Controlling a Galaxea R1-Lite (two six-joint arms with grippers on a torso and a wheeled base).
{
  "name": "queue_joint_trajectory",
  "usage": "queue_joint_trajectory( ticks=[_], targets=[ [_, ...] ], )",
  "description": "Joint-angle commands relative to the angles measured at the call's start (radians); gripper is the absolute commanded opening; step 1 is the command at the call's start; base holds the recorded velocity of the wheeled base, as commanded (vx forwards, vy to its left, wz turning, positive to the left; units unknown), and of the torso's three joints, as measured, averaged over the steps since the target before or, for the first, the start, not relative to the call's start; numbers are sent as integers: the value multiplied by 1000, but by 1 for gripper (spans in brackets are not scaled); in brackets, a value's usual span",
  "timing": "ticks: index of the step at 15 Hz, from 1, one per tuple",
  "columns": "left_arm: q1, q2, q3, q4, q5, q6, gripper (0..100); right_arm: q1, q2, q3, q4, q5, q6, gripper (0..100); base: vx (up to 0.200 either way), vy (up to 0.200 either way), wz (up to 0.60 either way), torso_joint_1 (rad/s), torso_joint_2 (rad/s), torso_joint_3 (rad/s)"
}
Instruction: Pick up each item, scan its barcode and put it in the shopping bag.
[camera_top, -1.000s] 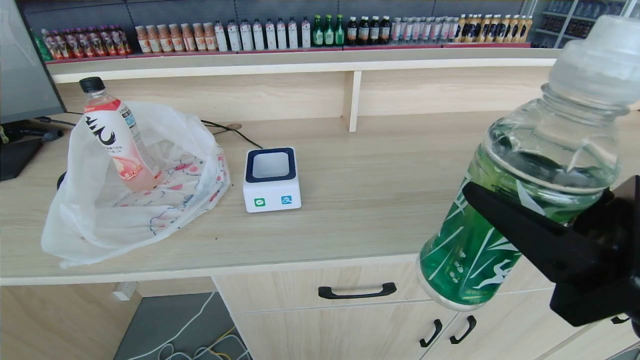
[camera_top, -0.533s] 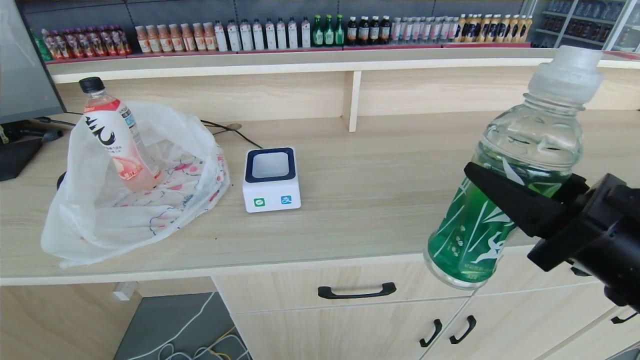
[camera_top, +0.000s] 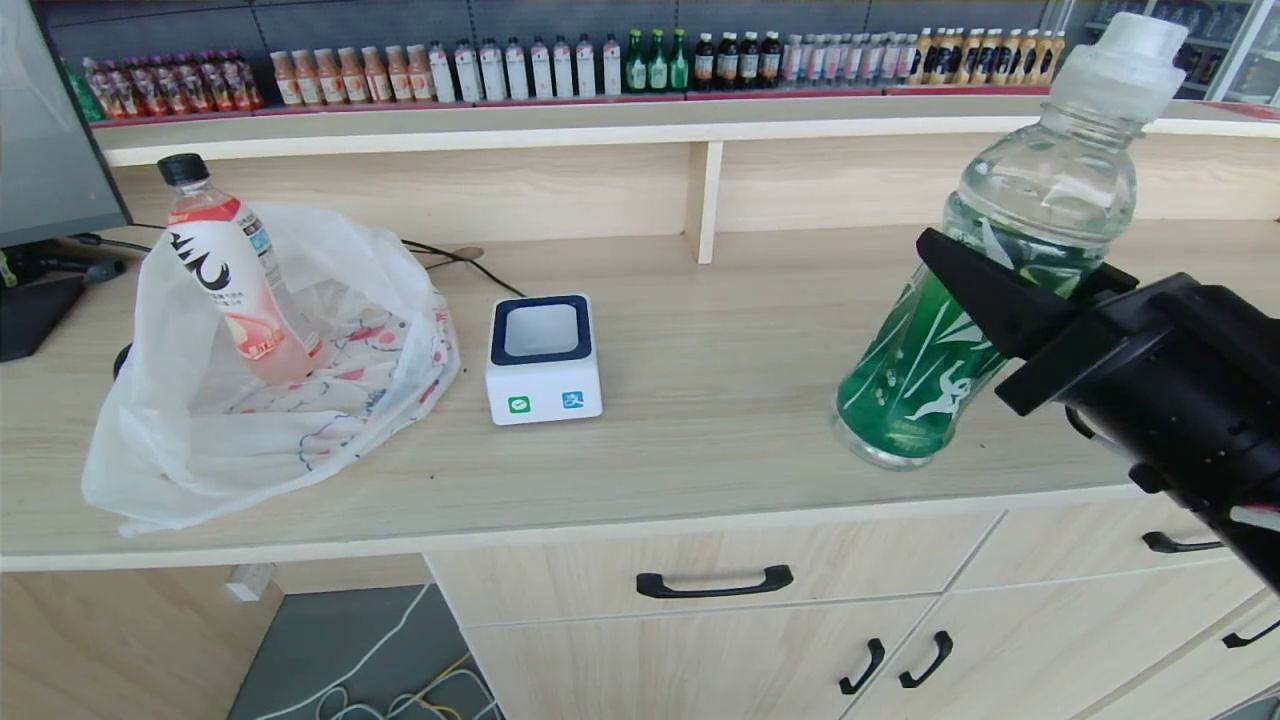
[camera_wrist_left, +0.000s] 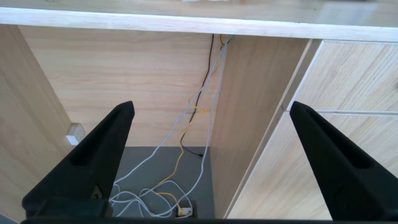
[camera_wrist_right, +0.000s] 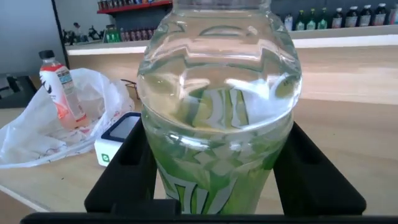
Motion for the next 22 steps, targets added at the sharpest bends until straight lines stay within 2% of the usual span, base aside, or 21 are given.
queue_joint_trajectory(
  ticks=[1,7,22],
  targets=[
    [0,0,0,0,1,-1,100,-26,51,21,-22,-1,-22,0,0,0,0,0,0,0],
    [0,0,0,0,1,-2,100,-52,61,15,-71,2,-40,0,0,0,0,0,0,0],
    [0,0,0,0,1,-2,100,-92,80,10,-93,15,-49,0,0,200,0,2,1,0]
  ],
)
